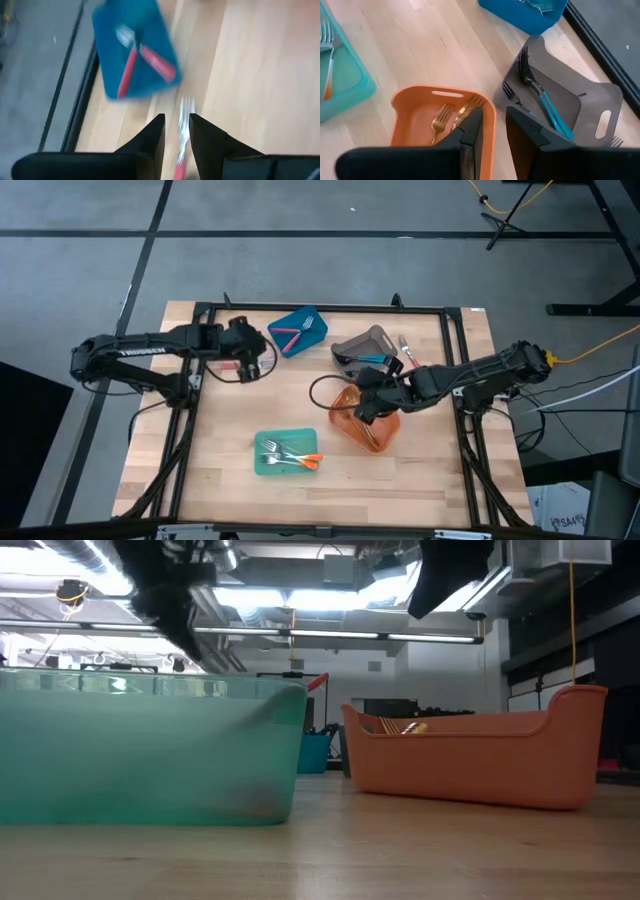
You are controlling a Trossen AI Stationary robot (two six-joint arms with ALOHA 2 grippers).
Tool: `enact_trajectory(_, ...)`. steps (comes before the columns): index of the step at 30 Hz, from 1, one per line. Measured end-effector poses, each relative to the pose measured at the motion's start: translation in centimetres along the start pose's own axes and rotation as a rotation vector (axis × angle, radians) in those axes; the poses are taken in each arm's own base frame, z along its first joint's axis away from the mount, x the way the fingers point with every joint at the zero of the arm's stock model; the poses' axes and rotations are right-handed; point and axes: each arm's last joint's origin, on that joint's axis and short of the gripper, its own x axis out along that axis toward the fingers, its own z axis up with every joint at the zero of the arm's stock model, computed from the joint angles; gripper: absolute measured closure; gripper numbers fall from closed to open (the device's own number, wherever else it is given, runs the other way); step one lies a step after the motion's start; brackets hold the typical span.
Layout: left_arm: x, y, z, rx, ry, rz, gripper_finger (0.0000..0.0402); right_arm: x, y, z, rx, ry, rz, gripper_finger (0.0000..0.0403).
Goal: Sort silverware by color (type)
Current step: Put the blue fork into the black bin
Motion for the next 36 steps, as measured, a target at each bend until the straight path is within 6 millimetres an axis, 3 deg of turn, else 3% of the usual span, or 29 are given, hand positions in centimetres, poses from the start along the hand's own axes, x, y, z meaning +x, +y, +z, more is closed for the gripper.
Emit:
enact_trajectory(8, 0.9, 3.4, -2.5, 0.133, 0.22, 0.013, 0.032, 0.1, -0.1, 0.1, -0.009, 0.015, 0.016, 0.0329)
enact_trajectory(17, 2.0, 5.8, -3.5, 0.228, 0.255, -0.092, 0.032, 0.2, -0.1, 0.1, -0.009, 0.018, 0.02, 0.0329)
enact_trajectory(36, 9.4, 6.9, -5.2, 0.304, 0.587, -0.3, 0.032, 0.2, -0.1, 0.0, -0.014, 0.035, 0.03, 0.0329)
